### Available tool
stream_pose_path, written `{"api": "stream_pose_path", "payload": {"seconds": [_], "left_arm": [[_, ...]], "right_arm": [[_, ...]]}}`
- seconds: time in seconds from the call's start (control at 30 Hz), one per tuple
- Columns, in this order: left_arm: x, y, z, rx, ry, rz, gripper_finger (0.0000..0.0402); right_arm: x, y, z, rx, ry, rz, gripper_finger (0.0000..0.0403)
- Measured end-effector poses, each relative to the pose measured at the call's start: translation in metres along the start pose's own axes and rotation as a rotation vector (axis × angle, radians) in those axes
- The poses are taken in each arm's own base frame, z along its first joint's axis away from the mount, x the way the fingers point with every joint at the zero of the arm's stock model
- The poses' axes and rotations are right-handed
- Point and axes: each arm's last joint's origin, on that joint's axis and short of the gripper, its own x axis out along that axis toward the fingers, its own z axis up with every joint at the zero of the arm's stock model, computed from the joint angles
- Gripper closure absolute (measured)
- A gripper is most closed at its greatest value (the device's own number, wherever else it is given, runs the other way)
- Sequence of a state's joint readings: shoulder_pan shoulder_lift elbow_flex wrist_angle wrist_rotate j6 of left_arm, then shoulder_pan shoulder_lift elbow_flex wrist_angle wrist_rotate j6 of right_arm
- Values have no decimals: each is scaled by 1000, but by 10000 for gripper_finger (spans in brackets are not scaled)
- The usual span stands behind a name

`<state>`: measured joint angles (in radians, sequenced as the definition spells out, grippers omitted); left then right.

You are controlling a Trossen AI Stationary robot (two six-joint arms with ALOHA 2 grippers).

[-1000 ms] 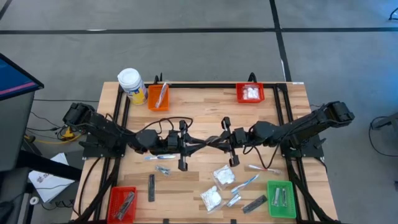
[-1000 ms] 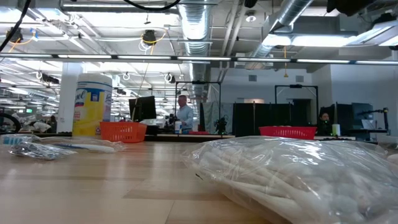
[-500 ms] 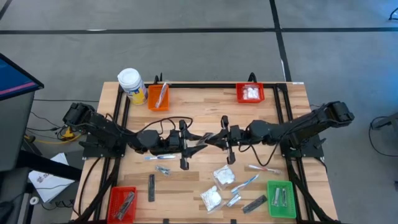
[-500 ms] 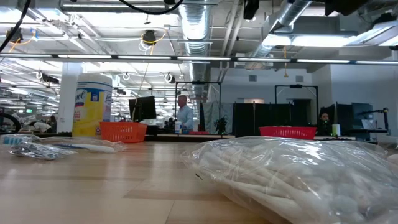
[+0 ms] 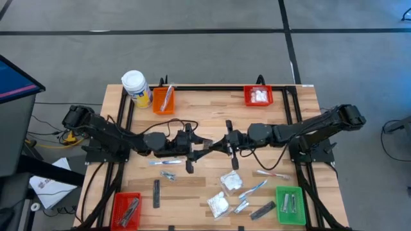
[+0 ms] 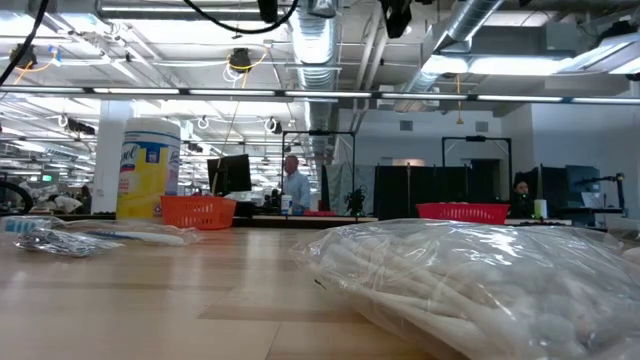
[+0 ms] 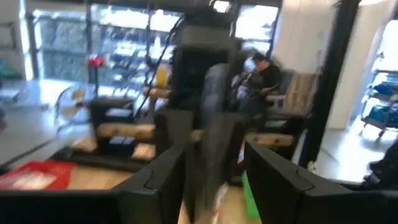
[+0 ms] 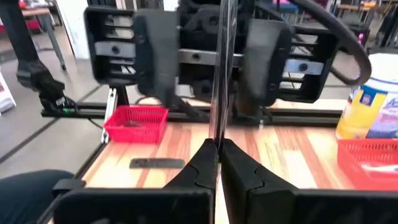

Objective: Pick & Place Travel size toiletries
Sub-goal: Put the top comb into the bottom red bin

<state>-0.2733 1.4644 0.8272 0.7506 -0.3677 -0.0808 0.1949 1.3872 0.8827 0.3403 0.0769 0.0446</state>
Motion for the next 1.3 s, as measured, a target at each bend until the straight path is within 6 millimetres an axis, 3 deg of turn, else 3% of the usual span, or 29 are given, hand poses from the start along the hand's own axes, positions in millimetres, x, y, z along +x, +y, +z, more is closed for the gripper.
{"api": "stream_pose_path", "payload": {"seconds": [0.73,1.03,1.3], "left_arm": [[-3,9,0,-34,94,-28,316],[-3,9,1,-45,94,-25,392],[-3,10,0,-57,95,-21,396]], "right_arm": [[0,0,0,-3,21,-2,403],[0,0,0,-6,18,-1,401],[0,0,-1,-15,30,-5,347]]}}
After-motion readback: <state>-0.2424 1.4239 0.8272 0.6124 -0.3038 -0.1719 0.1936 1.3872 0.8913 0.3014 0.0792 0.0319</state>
